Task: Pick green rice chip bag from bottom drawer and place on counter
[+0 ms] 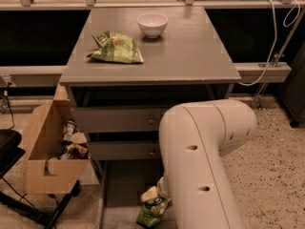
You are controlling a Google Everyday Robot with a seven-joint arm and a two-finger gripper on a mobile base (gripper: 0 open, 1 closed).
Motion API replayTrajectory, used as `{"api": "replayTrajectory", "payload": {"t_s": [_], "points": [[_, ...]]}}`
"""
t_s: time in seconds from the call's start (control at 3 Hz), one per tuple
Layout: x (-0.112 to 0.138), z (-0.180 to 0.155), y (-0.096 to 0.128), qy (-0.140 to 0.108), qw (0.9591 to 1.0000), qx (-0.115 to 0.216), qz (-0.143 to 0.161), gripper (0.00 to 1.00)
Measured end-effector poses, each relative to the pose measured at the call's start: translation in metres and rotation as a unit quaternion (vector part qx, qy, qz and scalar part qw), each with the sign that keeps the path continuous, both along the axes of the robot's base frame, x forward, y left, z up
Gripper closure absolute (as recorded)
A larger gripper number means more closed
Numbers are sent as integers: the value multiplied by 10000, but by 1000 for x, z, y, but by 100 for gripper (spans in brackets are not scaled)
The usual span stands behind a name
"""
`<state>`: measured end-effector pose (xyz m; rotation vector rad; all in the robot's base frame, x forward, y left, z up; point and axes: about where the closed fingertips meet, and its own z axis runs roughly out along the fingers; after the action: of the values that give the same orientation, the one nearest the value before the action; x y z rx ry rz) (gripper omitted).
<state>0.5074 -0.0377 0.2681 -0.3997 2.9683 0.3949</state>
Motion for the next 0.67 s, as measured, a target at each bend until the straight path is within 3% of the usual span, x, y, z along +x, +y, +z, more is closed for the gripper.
{"api": "replayTrajectory", "payload": {"t_s": [0.67], "points": [[29,-54,11,343,9994,-16,-8,0]]}}
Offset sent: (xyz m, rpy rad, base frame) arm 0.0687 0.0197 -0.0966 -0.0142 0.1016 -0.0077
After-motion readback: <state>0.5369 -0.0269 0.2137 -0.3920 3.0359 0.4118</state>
